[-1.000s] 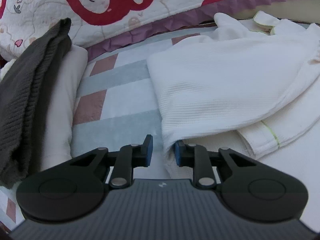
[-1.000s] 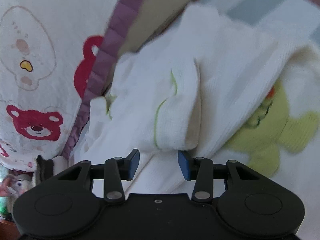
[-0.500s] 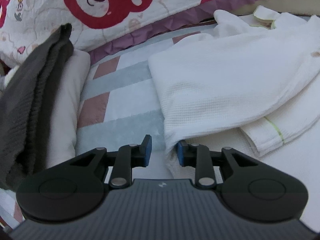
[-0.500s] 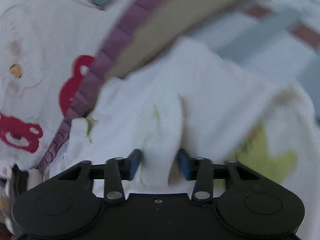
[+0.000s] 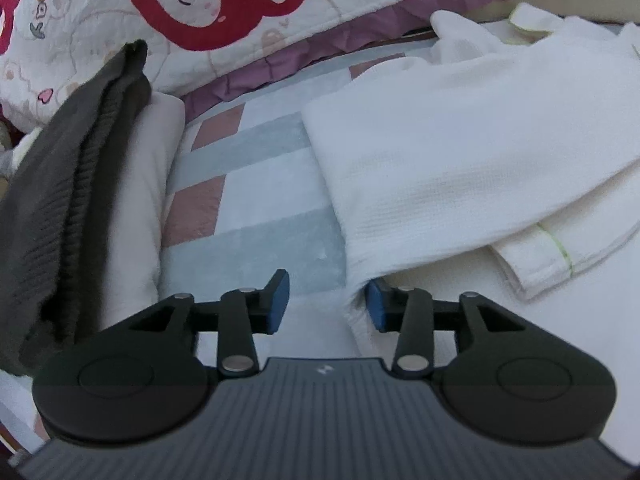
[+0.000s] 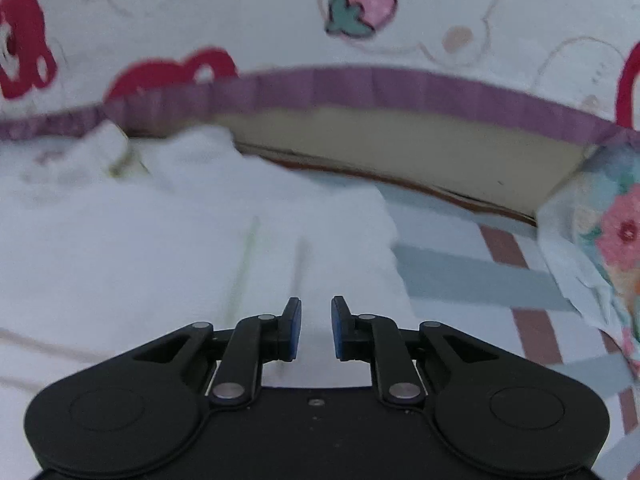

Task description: Fold clothes

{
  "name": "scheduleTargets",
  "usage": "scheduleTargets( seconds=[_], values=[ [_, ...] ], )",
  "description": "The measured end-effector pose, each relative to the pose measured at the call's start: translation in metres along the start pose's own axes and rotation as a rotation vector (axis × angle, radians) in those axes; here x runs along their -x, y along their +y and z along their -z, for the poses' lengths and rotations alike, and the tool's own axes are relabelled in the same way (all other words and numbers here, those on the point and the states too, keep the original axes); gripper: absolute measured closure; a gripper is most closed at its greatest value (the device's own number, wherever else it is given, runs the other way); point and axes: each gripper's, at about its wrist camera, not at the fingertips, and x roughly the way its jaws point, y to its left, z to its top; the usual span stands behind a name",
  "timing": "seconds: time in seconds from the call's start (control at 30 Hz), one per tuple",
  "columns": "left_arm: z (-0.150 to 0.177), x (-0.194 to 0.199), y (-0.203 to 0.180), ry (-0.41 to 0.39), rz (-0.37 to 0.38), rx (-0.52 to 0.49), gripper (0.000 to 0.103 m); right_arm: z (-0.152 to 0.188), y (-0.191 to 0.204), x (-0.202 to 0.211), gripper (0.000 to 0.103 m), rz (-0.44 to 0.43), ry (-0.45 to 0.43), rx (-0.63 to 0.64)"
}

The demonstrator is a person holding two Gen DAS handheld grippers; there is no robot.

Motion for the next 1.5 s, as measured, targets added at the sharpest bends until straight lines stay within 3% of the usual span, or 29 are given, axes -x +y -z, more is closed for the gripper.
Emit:
scheduleTargets(
  seconds=[0.1, 0.23, 0.37, 0.4, 0.47, 0.53, 0.63, 0.73, 0.87, 0.97, 1.03, 1.13, 1.23, 1.4, 1.5],
  values=[
    [-0.001, 0.010, 0.007, -0.024, 0.049, 0.027, 0.061, 0.005, -0.015, 0.003, 0.068, -0.047, 0.011, -0.097],
    [-0.006, 0.024, 0.021, -0.087, 0.160, 0.115, 0.060, -0.004, -0.035, 0.009, 0.052, -0.216, 0.005, -0.233],
    [-0.010, 0.016, 0.023, -0.063, 0.243, 0.239, 0.048, 0.001, -0.040, 0.007, 0.037, -0.289, 0.053, -0.330],
    [-0.010, 0.009, 0.020, -0.034, 0.243, 0.248, 0.048, 0.003, -0.033, 0.004, 0.037, -0.261, 0.070, -0.294],
    [-0.010, -0.001, 0.015, 0.006, 0.223, 0.252, 0.048, 0.006, -0.005, 0.000, 0.038, -0.174, 0.085, -0.089],
    [-0.009, -0.001, 0.013, 0.011, 0.186, 0.235, 0.048, 0.010, 0.015, 0.007, 0.038, -0.120, 0.040, 0.058],
    [-0.006, 0.012, 0.014, 0.014, 0.180, 0.219, 0.047, 0.018, 0.009, 0.033, 0.038, -0.235, -0.011, -0.025],
    [0.001, 0.022, 0.012, 0.070, 0.157, 0.200, 0.043, 0.036, 0.000, 0.053, 0.038, -0.329, 0.009, -0.117],
    [0.013, 0.032, 0.002, 0.168, 0.120, 0.161, 0.043, 0.068, -0.004, 0.084, 0.038, -0.400, 0.036, -0.084],
    [0.025, 0.044, 0.000, 0.218, 0.129, 0.187, 0.042, 0.091, -0.013, 0.107, 0.038, -0.467, 0.055, -0.093],
    [0.035, 0.053, 0.003, 0.237, 0.158, 0.236, 0.041, 0.104, -0.017, 0.122, 0.038, -0.490, 0.056, -0.068],
    [0.050, 0.061, 0.007, 0.257, 0.184, 0.292, 0.041, 0.118, -0.029, 0.139, 0.038, -0.456, 0.036, -0.024],
    [0.056, 0.072, 0.007, 0.219, 0.197, 0.296, 0.041, 0.133, -0.059, 0.147, 0.038, -0.401, 0.039, -0.076],
    [0.052, 0.105, -0.004, 0.077, 0.259, 0.257, 0.041, 0.153, -0.120, 0.146, 0.038, -0.318, 0.099, -0.217],
    [0.050, 0.118, -0.026, 0.054, 0.320, 0.212, 0.041, 0.166, -0.150, 0.153, 0.038, -0.303, 0.140, -0.272]
  ],
)
